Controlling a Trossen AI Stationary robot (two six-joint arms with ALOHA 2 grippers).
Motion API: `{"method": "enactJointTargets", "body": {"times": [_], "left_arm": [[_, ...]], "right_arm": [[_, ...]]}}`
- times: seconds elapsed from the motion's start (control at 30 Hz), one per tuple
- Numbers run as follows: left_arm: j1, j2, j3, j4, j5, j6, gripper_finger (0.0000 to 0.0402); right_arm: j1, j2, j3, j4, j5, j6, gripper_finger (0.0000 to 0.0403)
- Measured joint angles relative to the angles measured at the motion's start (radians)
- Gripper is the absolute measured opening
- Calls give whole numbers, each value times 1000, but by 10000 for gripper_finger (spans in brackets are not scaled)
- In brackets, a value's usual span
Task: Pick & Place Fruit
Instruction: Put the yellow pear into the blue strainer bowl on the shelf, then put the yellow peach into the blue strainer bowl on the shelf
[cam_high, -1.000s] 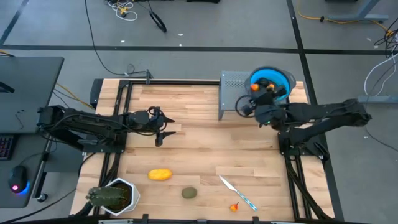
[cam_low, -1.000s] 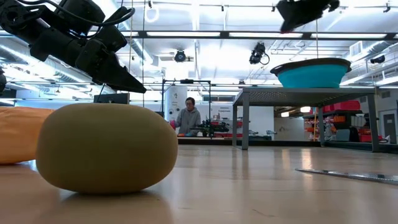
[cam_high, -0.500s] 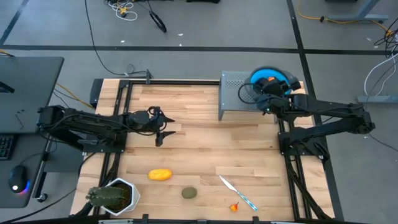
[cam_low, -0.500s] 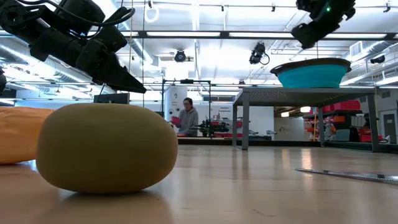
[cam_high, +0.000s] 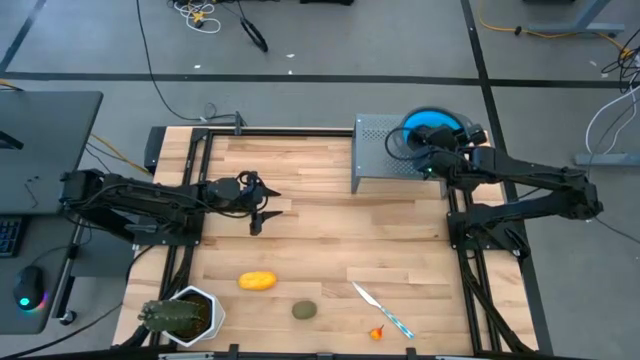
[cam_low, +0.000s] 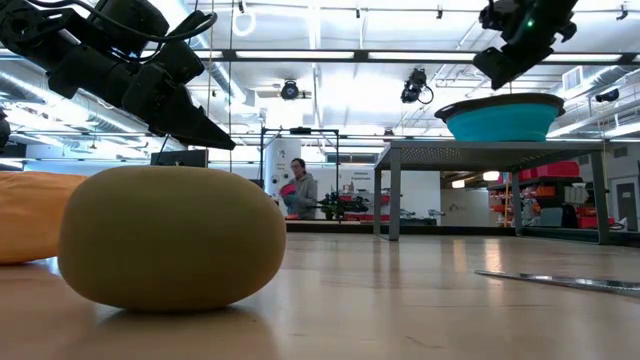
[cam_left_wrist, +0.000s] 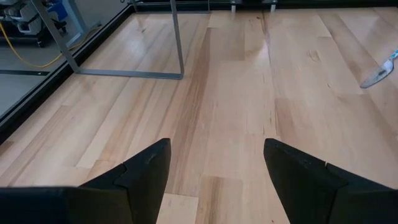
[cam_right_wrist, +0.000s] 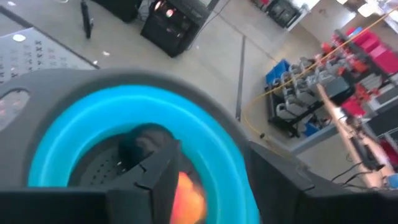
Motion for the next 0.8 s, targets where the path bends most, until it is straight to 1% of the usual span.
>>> {"method": "enactJointTargets", "body": {"times": [0.17,0.3,0.37,0.43,0.5,0.6,0.63,0.73,0.8], "left_arm": [[0,0,0,0,0,1,265],[0,0,0,0,0,2,265],[0,0,0,-1,-1,3,265],[0,0,0,-1,-10,3,265],[0,0,0,-1,-26,13,265],[0,0,0,-2,-48,22,265],[0,0,0,-2,-52,22,265],[0,0,0,-2,-53,22,265],[0,0,0,-2,-53,20,265]], "right_arm": [[-9,0,0,4,-31,7,228],[8,0,0,31,-43,26,242],[23,0,0,81,-84,20,242],[41,0,0,144,-147,14,242],[60,0,0,225,-240,-12,242],[94,0,-10,375,-432,-86,242],[106,0,-25,442,-512,-127,242],[143,3,-91,630,-816,-246,242],[172,13,-142,743,-959,-262,242]]}}
